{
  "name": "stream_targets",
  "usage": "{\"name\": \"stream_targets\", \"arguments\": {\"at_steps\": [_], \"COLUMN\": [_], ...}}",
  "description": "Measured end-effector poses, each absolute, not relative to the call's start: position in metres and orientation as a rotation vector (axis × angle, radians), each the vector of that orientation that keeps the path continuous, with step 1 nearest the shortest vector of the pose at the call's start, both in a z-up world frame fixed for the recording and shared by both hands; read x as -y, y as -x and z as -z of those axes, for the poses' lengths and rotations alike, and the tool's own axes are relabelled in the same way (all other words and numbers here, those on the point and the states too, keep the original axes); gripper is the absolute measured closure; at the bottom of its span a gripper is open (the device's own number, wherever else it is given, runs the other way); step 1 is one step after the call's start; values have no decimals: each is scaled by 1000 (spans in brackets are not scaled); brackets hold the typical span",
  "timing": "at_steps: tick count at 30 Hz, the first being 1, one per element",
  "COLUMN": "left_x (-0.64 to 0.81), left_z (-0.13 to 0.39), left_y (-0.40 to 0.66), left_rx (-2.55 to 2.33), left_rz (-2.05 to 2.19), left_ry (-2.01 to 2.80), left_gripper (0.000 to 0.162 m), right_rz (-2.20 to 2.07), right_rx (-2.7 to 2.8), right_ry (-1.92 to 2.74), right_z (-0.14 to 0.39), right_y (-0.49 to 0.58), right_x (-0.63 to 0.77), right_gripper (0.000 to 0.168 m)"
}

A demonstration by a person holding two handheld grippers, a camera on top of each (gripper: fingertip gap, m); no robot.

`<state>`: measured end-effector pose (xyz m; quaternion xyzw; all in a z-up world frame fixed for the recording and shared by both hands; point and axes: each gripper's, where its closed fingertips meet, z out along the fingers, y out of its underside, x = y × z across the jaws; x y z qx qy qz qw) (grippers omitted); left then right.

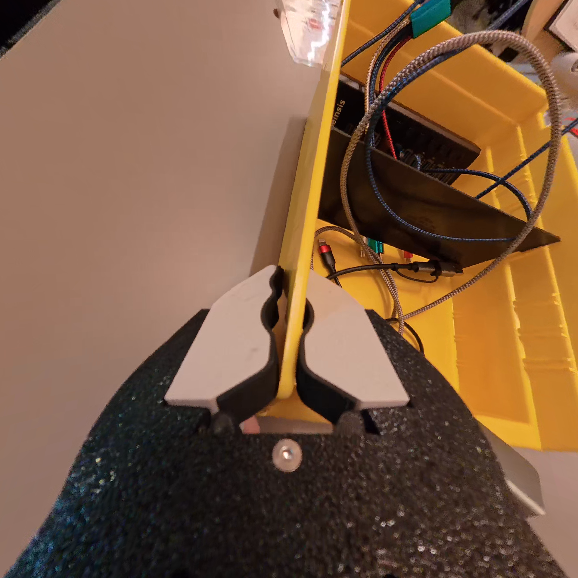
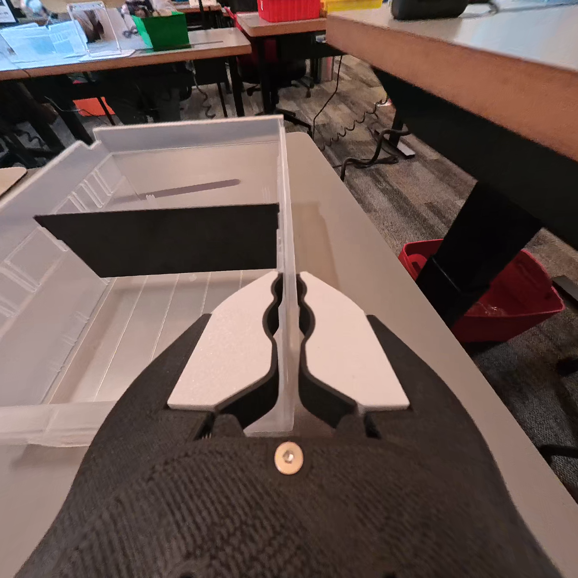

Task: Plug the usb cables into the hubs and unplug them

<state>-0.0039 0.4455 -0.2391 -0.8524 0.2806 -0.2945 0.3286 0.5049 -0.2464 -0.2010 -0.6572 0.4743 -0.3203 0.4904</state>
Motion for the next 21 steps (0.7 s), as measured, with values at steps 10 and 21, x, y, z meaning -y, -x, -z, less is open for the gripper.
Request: {"name": "stream_targets", "arguments": {"at_steps": [10,21], "left_x": [-441,-432], "left_z": [235,133], "left_y": [-46,-55], "left_rx": [-755,-1155], "left_rz": [750,520], "left_ry": [2148,1732], "left_gripper": [148,117], "right_rz": [892,492], "right_rx": [-865,-361], "right_ry": [1526,1681], "right_z": [113,104], "right_y": [-442,-343], "right_x": [186,0], "right_gripper": [144,140]}}
